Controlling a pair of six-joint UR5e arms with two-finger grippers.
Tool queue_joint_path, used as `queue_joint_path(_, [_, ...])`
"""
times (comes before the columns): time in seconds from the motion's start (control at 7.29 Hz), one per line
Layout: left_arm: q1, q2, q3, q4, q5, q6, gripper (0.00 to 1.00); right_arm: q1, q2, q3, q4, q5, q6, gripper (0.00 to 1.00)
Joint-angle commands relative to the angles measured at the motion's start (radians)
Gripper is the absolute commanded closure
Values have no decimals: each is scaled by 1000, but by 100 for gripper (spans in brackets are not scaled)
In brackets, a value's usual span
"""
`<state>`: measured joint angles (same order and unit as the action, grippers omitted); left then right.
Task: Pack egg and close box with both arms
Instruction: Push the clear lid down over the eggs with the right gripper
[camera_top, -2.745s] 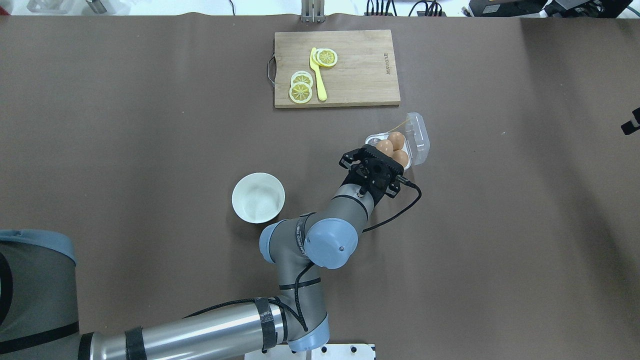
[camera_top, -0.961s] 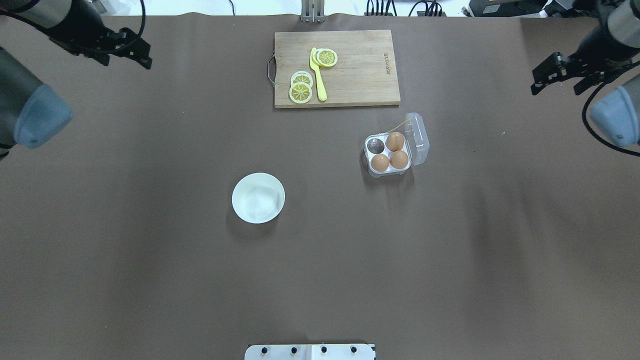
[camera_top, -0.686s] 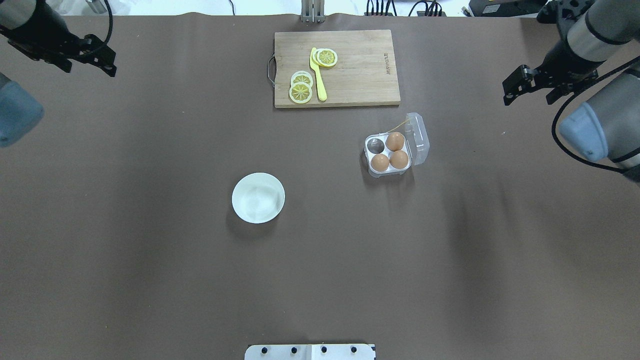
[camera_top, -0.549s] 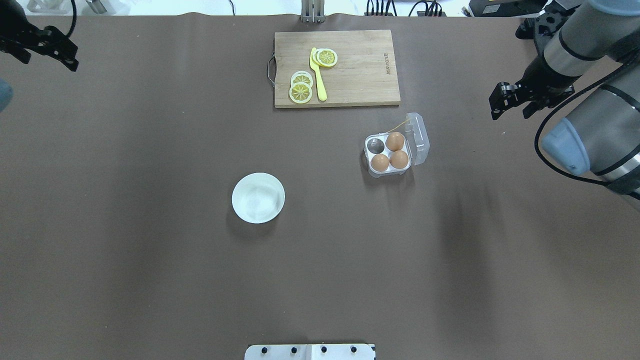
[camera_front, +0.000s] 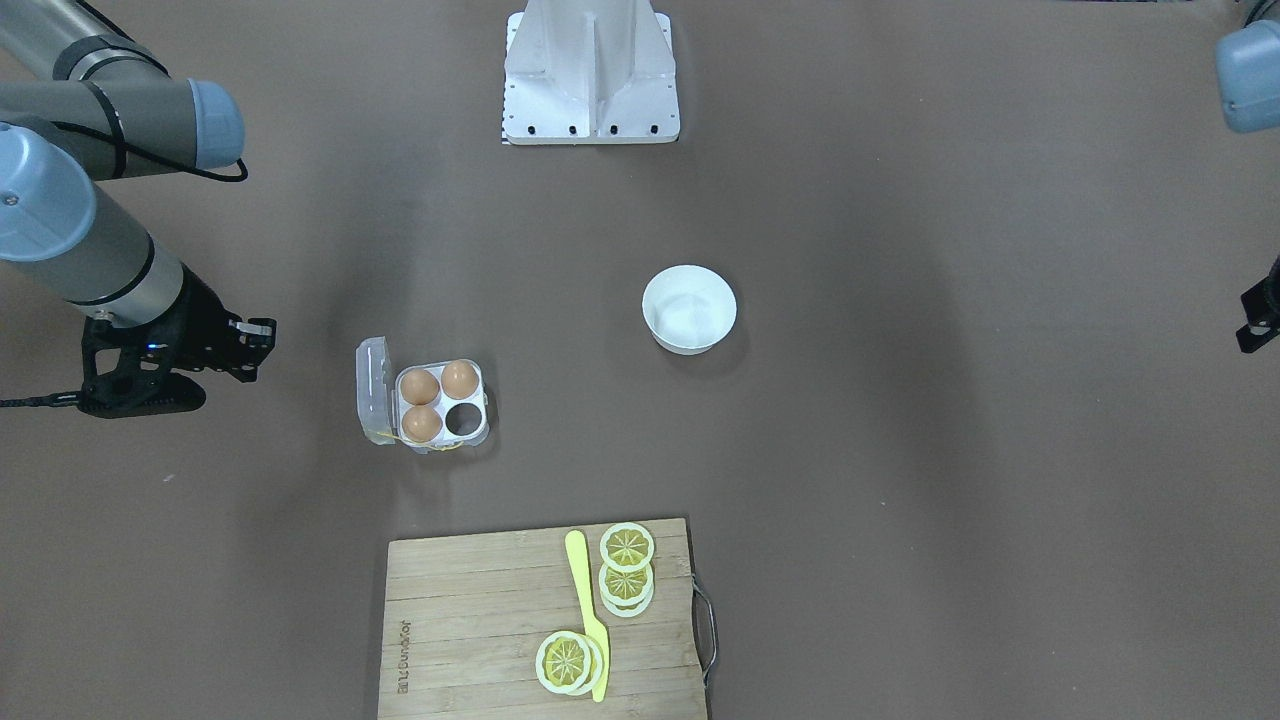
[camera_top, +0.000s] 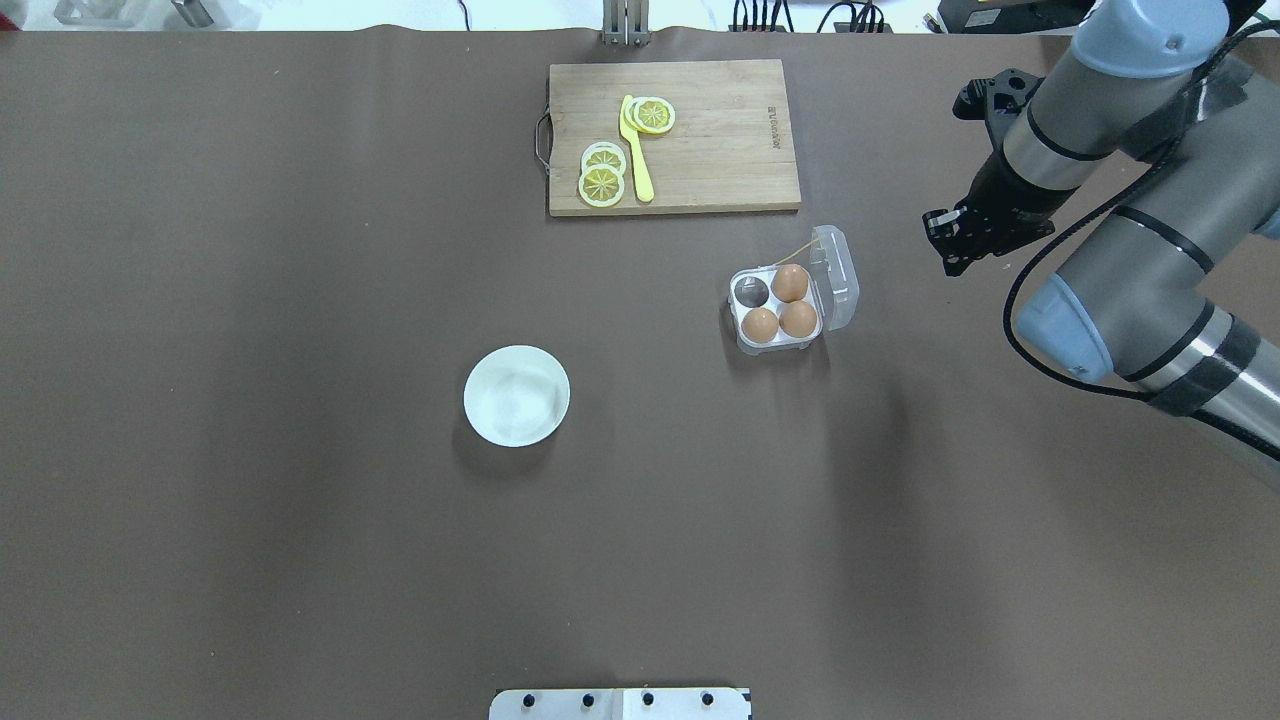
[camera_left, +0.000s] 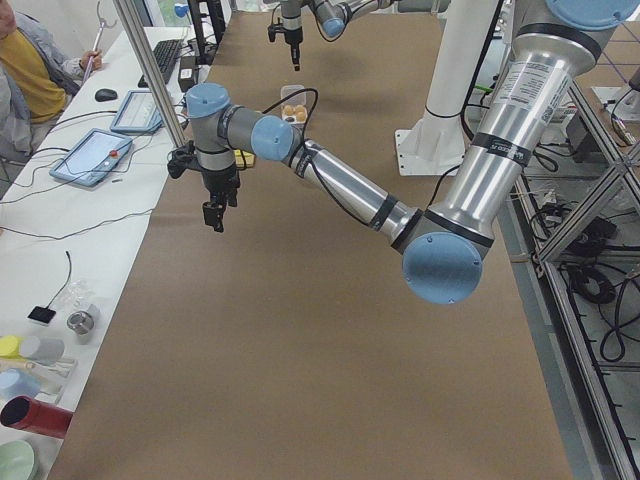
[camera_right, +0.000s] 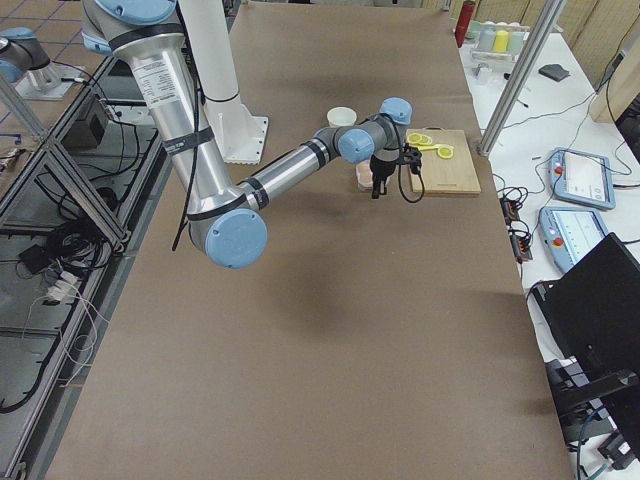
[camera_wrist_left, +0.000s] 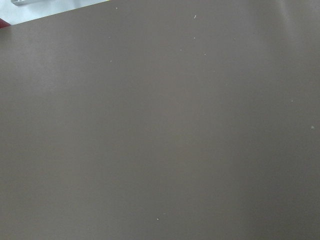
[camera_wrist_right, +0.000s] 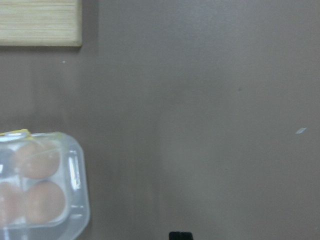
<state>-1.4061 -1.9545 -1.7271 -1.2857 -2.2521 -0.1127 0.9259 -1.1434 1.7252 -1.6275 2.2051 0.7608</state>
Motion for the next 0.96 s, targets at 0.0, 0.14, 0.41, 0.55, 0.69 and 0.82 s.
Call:
queue_joint_path(0.0, [-42, 20, 6, 3, -21, 47, 3, -65, 59, -3, 0, -7, 115, 100])
queue_joint_path(0.14, [-56, 20, 6, 3, -30, 47, 3, -87, 62, -10, 18, -24, 135, 100])
queue_joint_path(0.41, [-57, 22, 8, 5, -34, 47, 3, -107, 80, -60, 153, -25, 253, 100])
queue_joint_path(0.55, [-65, 20, 9, 5, -34, 47, 3, -114, 120, -93, 190, -25, 306, 100])
queue_joint_path(0.69, [-71, 19, 9, 3, -34, 47, 3, -122, 152, -104, 190, -25, 354, 100])
queue_joint_path(0.82, [-71, 9, 21, 5, -34, 45, 3, -127, 154, -105, 195, -25, 357, 100])
